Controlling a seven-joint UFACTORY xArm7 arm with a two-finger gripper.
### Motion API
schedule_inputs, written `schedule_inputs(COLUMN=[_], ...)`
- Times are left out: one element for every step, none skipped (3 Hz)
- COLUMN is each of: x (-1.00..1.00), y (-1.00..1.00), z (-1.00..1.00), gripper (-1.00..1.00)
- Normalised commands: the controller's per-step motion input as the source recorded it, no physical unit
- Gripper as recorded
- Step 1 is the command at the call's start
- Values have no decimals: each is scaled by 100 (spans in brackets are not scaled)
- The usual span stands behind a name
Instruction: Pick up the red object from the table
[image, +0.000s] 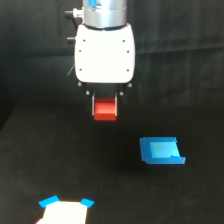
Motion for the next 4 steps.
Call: schedule_inputs(x=[34, -50, -17, 55], y=[-47, -44, -47, -34], z=[8, 39, -43, -5], gripper=[-74, -100, -100, -100])
